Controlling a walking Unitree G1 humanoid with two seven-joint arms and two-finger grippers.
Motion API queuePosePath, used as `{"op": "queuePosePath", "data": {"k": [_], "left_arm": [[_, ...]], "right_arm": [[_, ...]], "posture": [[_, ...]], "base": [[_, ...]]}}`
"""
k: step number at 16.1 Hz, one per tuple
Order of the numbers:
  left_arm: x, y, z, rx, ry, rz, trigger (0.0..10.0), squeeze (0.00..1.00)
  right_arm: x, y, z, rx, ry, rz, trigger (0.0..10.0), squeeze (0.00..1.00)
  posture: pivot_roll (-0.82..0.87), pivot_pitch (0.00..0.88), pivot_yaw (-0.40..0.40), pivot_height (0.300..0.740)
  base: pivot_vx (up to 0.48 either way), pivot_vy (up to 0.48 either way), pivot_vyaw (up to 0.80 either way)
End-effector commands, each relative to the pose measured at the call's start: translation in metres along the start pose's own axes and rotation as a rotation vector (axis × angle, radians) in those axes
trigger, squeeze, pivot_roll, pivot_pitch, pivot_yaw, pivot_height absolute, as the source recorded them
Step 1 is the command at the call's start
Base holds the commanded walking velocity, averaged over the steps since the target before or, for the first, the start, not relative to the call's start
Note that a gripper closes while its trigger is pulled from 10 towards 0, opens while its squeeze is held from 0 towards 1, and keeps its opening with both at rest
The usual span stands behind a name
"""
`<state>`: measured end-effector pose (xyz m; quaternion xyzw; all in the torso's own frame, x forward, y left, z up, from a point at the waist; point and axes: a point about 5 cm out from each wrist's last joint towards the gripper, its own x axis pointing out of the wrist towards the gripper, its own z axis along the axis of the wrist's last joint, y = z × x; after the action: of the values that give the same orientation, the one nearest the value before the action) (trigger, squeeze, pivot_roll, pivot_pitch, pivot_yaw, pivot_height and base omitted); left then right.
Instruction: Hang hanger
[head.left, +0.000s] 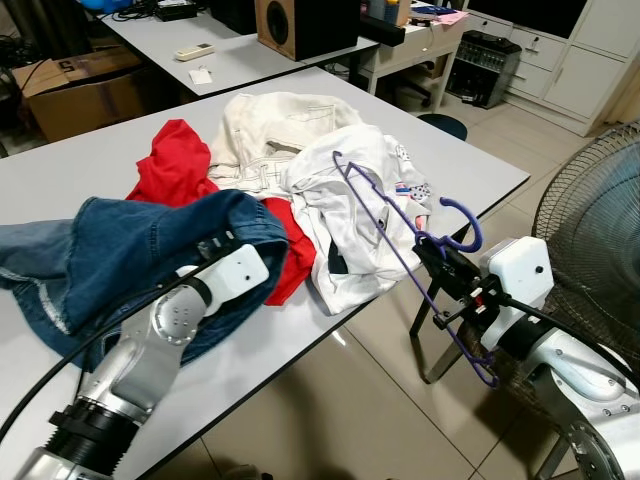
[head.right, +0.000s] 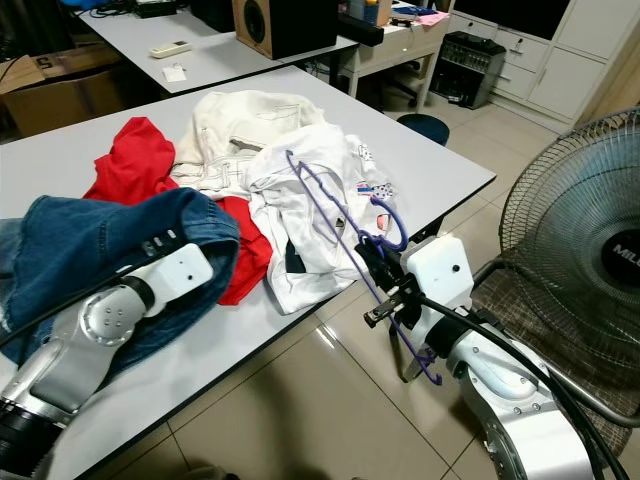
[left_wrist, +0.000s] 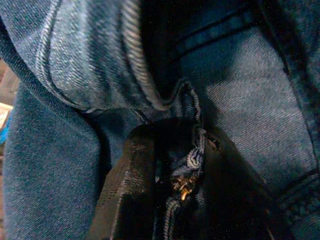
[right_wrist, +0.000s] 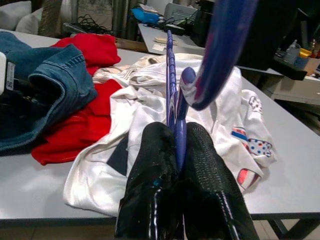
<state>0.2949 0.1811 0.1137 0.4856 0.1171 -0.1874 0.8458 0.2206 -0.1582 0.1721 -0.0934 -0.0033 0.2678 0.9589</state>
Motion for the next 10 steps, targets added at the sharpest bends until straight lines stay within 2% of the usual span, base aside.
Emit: {"op": "queuePosePath", "data": {"k": [1, 2, 7, 10], "left_arm": [[-0.001, 0.007, -0.006, 0.013, 0.034, 0.023, 7.0, 0.0], [-0.006, 0.005, -0.011, 0.027, 0.048, -0.008, 9.9, 0.0], [-0.017, 0.003, -0.017, 0.056, 0.088, -0.054, 10.0, 0.0], [-0.027, 0.008, -0.016, 0.009, 0.101, -0.044, 10.0, 0.0]], "right_arm": [[-0.003, -0.001, 0.007, -0.016, -0.021, -0.001, 10.0, 0.0], [-0.003, -0.002, 0.008, -0.018, -0.021, -0.003, 10.0, 0.0], [-0.002, -0.002, 0.008, -0.018, -0.023, -0.001, 10.0, 0.0], [-0.001, -0.002, 0.008, -0.015, -0.028, -0.003, 10.0, 0.0]], "posture": [[-0.09, 0.0, -0.003, 0.74], [-0.09, 0.0, -0.002, 0.74], [-0.08, 0.0, -0.005, 0.74], [-0.07, 0.0, 0.004, 0.74]], "base": [[0.0, 0.0, 0.0], [0.0, 0.0, 0.0], [0.0, 0.0, 0.0], [0.0, 0.0, 0.0]]}}
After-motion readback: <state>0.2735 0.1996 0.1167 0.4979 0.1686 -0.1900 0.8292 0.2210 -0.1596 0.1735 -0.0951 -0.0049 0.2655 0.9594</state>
